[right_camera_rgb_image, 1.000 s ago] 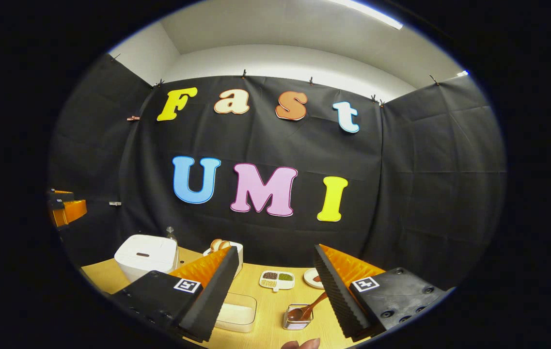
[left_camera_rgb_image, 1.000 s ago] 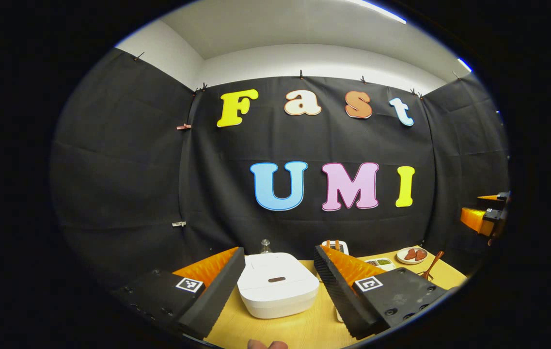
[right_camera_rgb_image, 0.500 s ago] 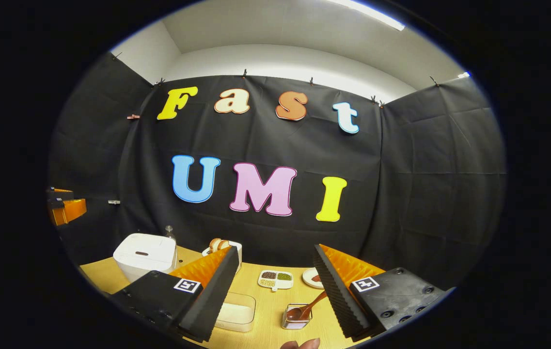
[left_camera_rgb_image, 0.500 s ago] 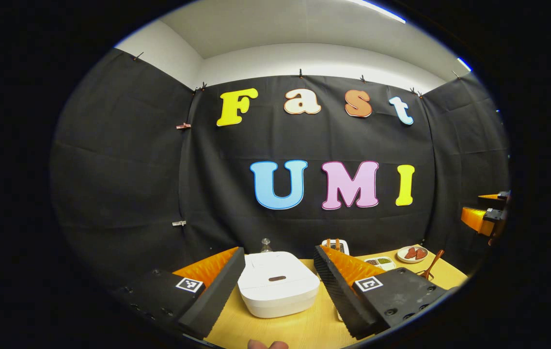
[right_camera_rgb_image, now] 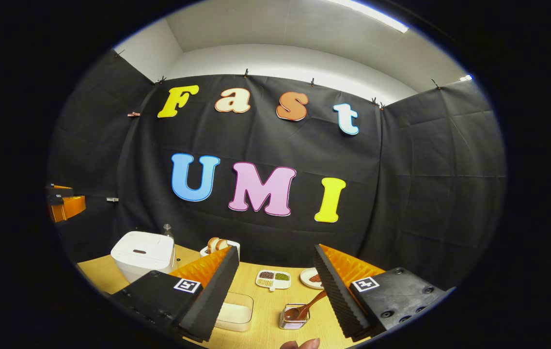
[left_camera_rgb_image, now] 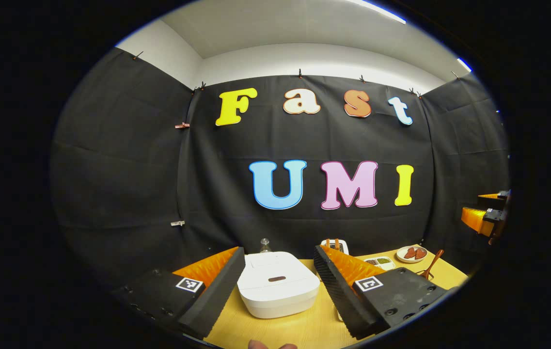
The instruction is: Close the left gripper, press the button to open the rice cooker; take a wooden spoon from the chopstick holder with the right hand, scoop a spoonful of rice and pour it into the rice cooker, then put the wooden spoon back into the chopstick holder.
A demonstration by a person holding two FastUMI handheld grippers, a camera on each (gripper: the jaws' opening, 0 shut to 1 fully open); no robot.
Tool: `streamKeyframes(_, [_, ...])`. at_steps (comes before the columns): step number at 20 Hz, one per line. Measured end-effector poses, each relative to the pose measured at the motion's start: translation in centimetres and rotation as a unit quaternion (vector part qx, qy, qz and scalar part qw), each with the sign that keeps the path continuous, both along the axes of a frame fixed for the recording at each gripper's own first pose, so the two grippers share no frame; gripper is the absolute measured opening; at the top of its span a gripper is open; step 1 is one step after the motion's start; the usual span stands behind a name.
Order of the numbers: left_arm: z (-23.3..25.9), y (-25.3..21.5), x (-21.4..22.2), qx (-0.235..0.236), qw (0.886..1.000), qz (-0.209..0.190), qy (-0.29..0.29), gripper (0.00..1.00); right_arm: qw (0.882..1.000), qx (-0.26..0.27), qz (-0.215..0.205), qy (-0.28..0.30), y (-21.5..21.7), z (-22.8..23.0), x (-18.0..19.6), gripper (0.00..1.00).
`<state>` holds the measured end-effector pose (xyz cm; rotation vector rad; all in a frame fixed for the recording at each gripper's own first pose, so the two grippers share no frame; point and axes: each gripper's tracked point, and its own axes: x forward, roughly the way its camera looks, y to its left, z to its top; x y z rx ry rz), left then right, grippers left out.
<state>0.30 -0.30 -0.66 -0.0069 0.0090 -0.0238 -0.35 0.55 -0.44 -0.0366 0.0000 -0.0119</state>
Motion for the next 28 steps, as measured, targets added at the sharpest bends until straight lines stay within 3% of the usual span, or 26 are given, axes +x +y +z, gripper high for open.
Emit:
streamKeyframes(2, [-0.1,0.1,0.2,0.001,1.000,-0.003,0.002,0.95,1.000,-0.002,-0.001,-0.001,0.1,0.1,0.1,0.97])
streamKeyframes(3, [-0.1,0.0,0.4,-0.002,1.000,-0.009,0.003,0.87,1.000,-0.003,-0.002,-0.002,0.1,0.1,0.0,0.97])
streamKeyframes(7, [-0.9,-1.7,0.9,-0.033,0.997,-0.073,0.021,0.21,1.000,-0.004,-0.007,-0.001,-0.1,0.0,0.1,0.97])
streamKeyframes(8, [-1.4,-1.5,1.0,-0.042,0.995,-0.081,0.029,0.09,1.000,-0.003,-0.008,0.000,-0.1,0.0,0.0,0.97])
streamKeyframes(13, [-3.2,-0.6,4.7,-0.058,0.988,-0.125,0.067,0.07,1.000,-0.008,-0.020,0.000,-0.8,0.1,0.0,0.97])
streamKeyframes(15, [-4.3,-0.5,6.7,-0.059,0.982,-0.151,0.100,0.10,1.000,-0.010,-0.026,0.002,-1.2,0.1,-0.1,0.97])
streamKeyframes(17, [-6.4,0.0,9.1,-0.047,0.976,-0.162,0.139,0.07,0.999,-0.013,-0.034,0.002,-1.7,0.1,-0.2,0.97])
streamKeyframes(28, [-17.2,1.0,20.1,-0.050,0.926,-0.196,0.320,0.07,0.996,-0.024,-0.088,0.008,-5.5,-0.6,-1.7,0.97])
